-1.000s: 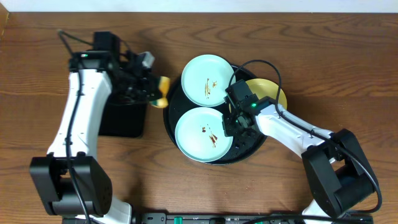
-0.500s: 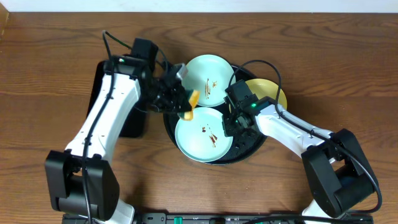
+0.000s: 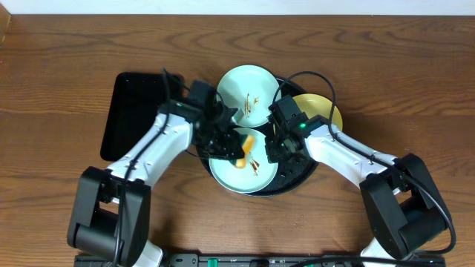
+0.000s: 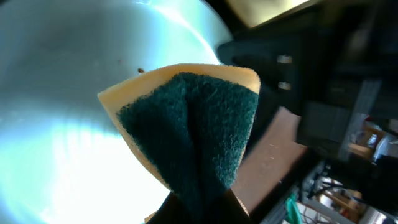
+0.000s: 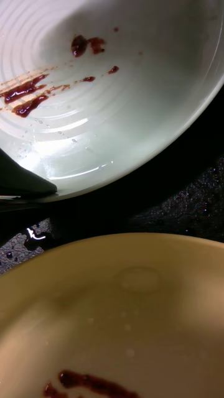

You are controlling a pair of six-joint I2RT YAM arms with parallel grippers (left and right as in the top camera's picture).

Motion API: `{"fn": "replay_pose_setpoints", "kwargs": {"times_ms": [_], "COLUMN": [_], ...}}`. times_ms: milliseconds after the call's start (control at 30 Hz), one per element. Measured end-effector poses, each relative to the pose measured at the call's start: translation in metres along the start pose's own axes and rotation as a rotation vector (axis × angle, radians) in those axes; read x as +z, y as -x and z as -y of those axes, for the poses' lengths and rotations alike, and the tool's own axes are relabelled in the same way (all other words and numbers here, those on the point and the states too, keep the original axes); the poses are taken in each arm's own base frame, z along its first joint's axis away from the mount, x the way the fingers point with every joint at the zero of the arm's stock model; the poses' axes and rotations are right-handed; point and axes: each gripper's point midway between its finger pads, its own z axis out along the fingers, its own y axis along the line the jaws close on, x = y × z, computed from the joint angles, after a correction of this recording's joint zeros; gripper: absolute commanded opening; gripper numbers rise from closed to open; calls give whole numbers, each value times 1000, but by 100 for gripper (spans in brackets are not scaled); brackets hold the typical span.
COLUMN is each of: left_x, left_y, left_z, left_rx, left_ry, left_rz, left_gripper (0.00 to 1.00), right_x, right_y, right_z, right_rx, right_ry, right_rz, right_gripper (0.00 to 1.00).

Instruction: Clean dirty plates on tray and stack at the side

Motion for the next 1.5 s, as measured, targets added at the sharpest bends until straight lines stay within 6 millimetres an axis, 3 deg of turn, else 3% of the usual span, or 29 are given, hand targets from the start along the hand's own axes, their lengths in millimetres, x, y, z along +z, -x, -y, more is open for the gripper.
{"fn": "replay_pose_setpoints", "kwargs": {"times_ms": [100, 267, 433, 1167, 1500], "left_x": [15, 28, 32, 51, 48], "left_y": [-2, 15, 25, 8, 23], "left_z": [-2, 10, 18, 10, 15], "left_rx": [-5, 20, 6, -340, -427], "left_ry": [15, -31, -92, -195, -256], "left_rz": [15, 100, 155, 151, 215], "left_gripper": [8, 7, 7, 7, 7], "right_x": [0, 0, 0, 0, 0], "right_y": [0, -1, -3, -6, -8], "right_z": [0, 0, 1, 3, 3], "right_rx": [0, 0, 2, 4, 6], "right_ry": [0, -1, -5, -11, -14], "right_rz": [0, -2, -12, -25, -34], "right_gripper": [1, 1, 1, 1, 1]}}
